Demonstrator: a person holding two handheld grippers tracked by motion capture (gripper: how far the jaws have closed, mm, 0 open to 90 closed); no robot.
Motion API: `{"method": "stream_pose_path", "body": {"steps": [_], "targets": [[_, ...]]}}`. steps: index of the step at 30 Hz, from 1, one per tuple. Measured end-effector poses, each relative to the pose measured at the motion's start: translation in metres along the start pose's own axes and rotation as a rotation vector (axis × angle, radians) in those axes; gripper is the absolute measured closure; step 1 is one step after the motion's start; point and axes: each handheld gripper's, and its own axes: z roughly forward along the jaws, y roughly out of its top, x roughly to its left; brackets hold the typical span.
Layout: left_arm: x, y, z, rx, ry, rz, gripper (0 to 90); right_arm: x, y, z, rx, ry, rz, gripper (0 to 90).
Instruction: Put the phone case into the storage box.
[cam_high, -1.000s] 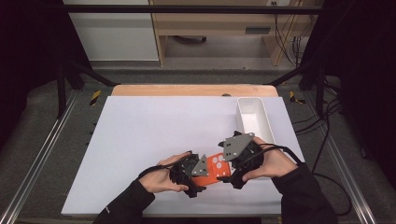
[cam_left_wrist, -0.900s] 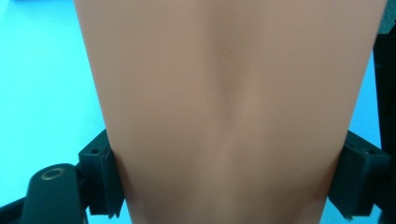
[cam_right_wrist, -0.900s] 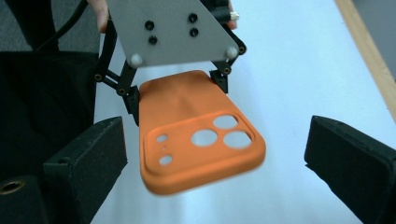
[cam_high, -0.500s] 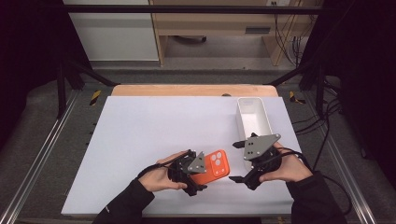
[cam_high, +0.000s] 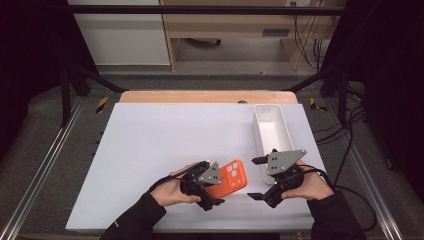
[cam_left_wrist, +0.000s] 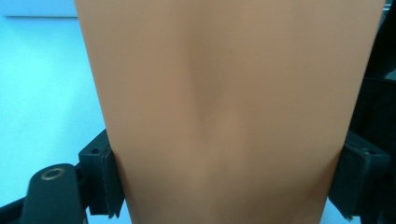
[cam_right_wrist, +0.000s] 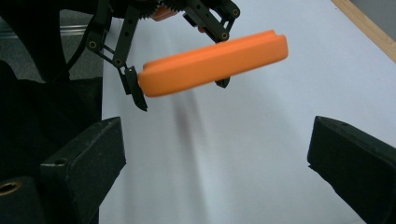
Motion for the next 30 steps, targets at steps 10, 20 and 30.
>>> {"method": "stream_pose_path", "body": {"steps": [10, 20, 30], "targets": [[-0.004, 0.003, -0.001, -0.029, -0.022, 0.006, 15.5, 0.002, -0.004, 0.004, -0.027, 0.014, 0.011, 4.5], [-0.009, 0.008, 0.000, -0.037, -0.049, 0.022, 15.5, 0.006, -0.003, 0.011, -0.069, 0.063, -0.004, 5.1], [-0.012, 0.010, 0.001, -0.044, -0.065, 0.033, 15.5, 0.008, -0.003, 0.014, -0.088, 0.091, -0.013, 5.2]]}}
